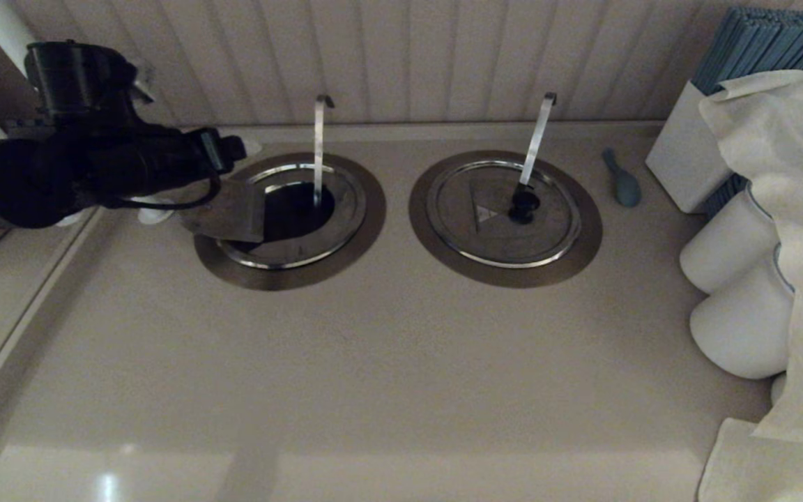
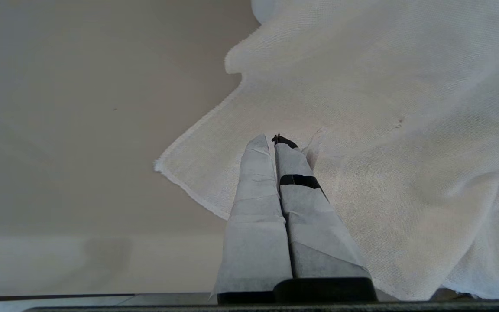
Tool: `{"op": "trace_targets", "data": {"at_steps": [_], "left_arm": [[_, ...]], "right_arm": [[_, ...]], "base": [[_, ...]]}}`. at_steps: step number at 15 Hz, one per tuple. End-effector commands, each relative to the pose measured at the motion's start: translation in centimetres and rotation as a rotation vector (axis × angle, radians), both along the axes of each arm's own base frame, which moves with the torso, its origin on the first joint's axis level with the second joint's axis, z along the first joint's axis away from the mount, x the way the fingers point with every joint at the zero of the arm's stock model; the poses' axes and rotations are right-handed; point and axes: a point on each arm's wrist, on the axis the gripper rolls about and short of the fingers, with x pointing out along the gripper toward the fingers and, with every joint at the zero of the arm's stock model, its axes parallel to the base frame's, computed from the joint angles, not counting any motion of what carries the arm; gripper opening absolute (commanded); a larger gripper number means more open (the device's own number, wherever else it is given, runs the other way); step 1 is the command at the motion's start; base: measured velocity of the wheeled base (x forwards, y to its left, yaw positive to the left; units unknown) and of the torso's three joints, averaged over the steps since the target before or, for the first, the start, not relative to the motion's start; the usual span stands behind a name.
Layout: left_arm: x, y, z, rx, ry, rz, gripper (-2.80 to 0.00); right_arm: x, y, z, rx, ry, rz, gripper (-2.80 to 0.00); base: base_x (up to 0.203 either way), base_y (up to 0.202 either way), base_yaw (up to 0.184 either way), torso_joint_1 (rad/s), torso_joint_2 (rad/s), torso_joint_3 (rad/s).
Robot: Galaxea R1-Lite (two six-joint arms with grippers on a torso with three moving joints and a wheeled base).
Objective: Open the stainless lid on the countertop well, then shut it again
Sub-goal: Stir with a spoon
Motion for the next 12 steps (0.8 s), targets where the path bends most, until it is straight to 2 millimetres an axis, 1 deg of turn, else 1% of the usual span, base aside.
{"op": "trace_targets", "data": {"at_steps": [1,3,4,6,7,9,11,12], "left_arm": [[0.8,-2.2,-1.4,0.002,0.035,-0.054,0.0],[2.0,-4.3,-3.1,0.009,0.064,-0.092,0.0],[3.0,-5.1,-4.1,0.008,0.044,-0.095,0.0],[5.1,-6.7,-5.7,-0.008,-0.075,-0.069,0.0],[6.0,-7.6,-6.7,-0.008,-0.107,-0.037,0.0],[7.2,-8.6,-7.0,-0.014,-0.153,0.025,0.0],[7.5,-9.4,-7.5,-0.022,-0.154,0.025,0.0],[7.9,-9.9,-8.2,-0.022,-0.142,0.025,0.0]], "right_arm": [[0.0,0.0,0.0,0.0,0.0,0.0,-2.8],[0.0,0.0,0.0,0.0,0.0,0.001,-2.8],[0.0,0.0,0.0,0.0,0.0,0.0,-2.8],[0.0,0.0,0.0,0.0,0.0,0.0,-2.8],[0.0,0.0,0.0,0.0,0.0,0.0,-2.8],[0.0,0.0,0.0,0.0,0.0,0.002,-2.8],[0.0,0.0,0.0,0.0,0.0,0.001,-2.8],[0.0,0.0,0.0,0.0,0.0,0.0,-2.8]], "base": [[0.0,0.0,0.0,0.0,0.0,0.0],[0.0,0.0,0.0,0.0,0.0,0.0],[0.0,0.0,0.0,0.0,0.0,0.0],[0.0,0.0,0.0,0.0,0.0,0.0],[0.0,0.0,0.0,0.0,0.0,0.0],[0.0,0.0,0.0,0.0,0.0,0.0],[0.0,0.0,0.0,0.0,0.0,0.0],[0.0,0.0,0.0,0.0,0.0,0.0]]}}
